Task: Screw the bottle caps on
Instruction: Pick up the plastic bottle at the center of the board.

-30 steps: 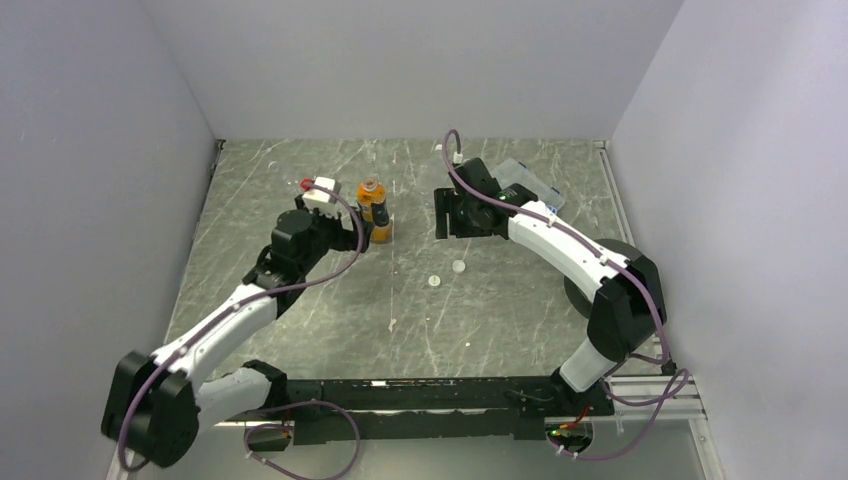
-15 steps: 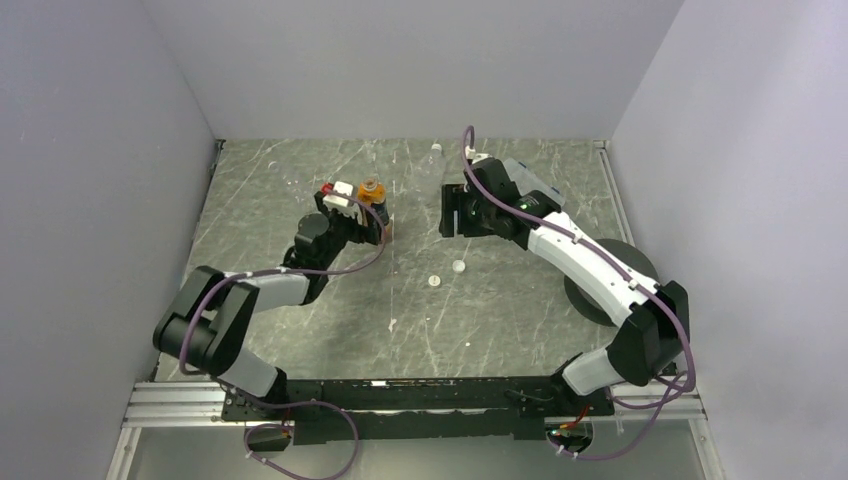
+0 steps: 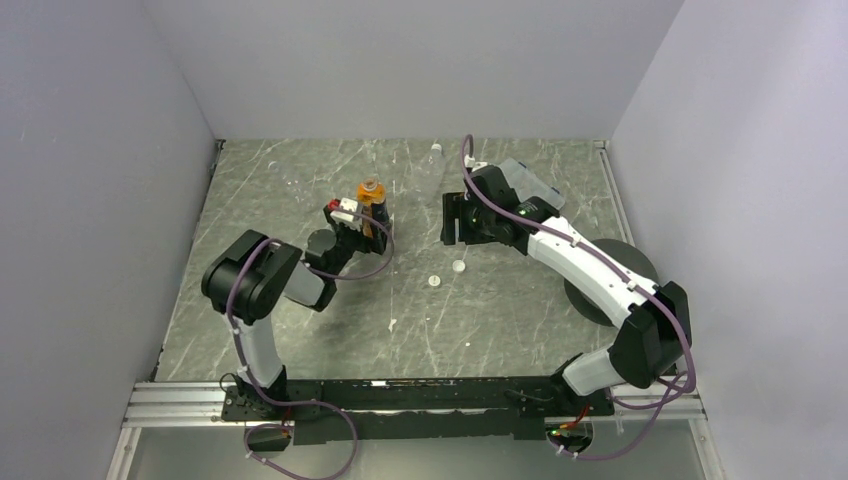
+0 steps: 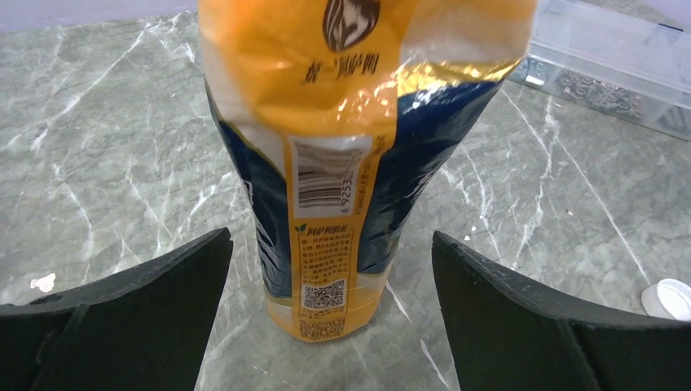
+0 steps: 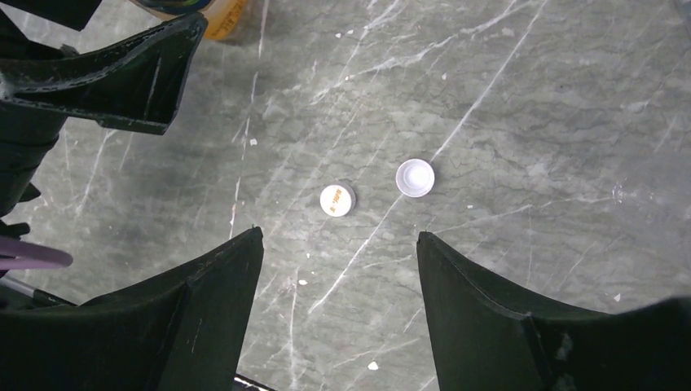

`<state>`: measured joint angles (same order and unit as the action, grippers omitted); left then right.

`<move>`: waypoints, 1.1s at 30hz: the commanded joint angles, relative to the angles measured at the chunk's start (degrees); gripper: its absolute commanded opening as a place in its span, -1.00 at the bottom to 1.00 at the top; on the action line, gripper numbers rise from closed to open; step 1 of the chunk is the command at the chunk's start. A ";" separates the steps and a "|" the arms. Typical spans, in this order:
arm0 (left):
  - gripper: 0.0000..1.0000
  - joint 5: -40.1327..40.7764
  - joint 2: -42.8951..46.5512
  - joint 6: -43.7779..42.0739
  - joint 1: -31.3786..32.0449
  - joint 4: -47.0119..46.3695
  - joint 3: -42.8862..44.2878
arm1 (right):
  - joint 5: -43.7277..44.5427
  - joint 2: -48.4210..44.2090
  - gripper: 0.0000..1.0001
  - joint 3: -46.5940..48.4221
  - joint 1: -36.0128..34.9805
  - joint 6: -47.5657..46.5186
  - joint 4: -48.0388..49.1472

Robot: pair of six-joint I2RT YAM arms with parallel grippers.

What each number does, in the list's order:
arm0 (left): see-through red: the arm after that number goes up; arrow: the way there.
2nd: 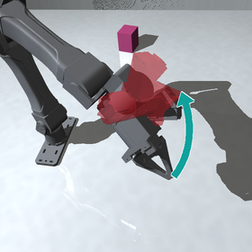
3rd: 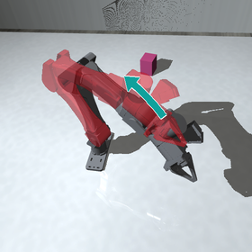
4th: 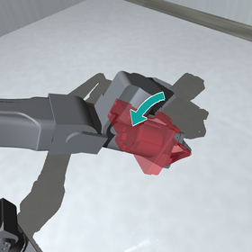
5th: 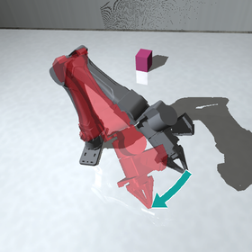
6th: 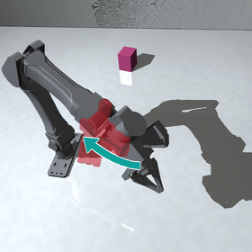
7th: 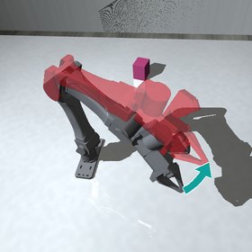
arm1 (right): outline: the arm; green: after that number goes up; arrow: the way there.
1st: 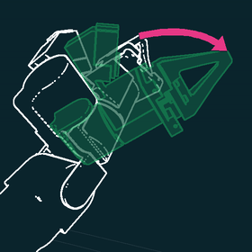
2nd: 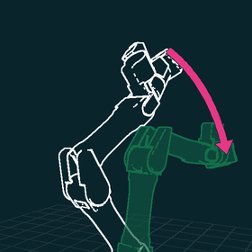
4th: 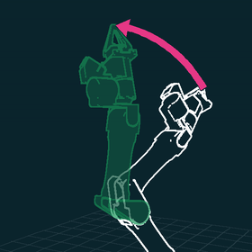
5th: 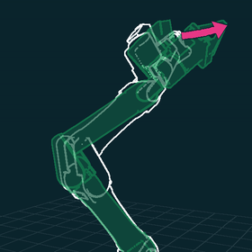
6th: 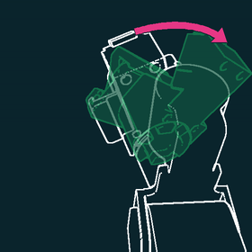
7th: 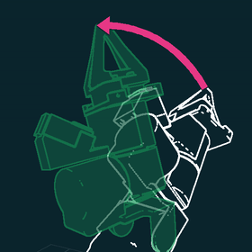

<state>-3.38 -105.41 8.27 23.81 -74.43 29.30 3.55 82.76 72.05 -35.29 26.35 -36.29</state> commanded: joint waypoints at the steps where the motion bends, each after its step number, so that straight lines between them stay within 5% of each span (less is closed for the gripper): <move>1: 0.90 -1.09 -4.35 1.65 -0.09 -12.26 0.31 | -0.92 -2.14 0.45 -0.86 0.04 -0.76 2.45; 10: 0.62 -2.41 -9.84 2.84 0.01 -14.51 2.86 | -1.10 -2.29 0.44 -2.86 0.04 -1.23 3.00; 19: -0.25 -6.27 -8.35 4.02 -0.01 -12.14 3.88 | -0.46 -2.86 0.42 -4.93 0.09 -1.30 3.13; 22: -0.36 -8.41 -5.00 4.97 0.00 -8.77 2.73 | -0.18 -3.74 0.42 -5.58 0.04 -1.67 2.71; 27: -0.57 -12.40 8.95 5.98 -0.06 10.61 2.04 | -3.07 -5.57 0.42 -6.17 -0.04 -2.47 2.01; 33: -1.00 -16.46 32.01 2.54 -0.04 51.78 9.66 | -5.51 -5.81 0.41 -8.91 -1.66 -2.46 2.09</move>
<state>-15.57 -86.02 12.84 23.81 -51.11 32.38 0.21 77.89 65.19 -35.64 24.60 -34.94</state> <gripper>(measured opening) 0.433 0.712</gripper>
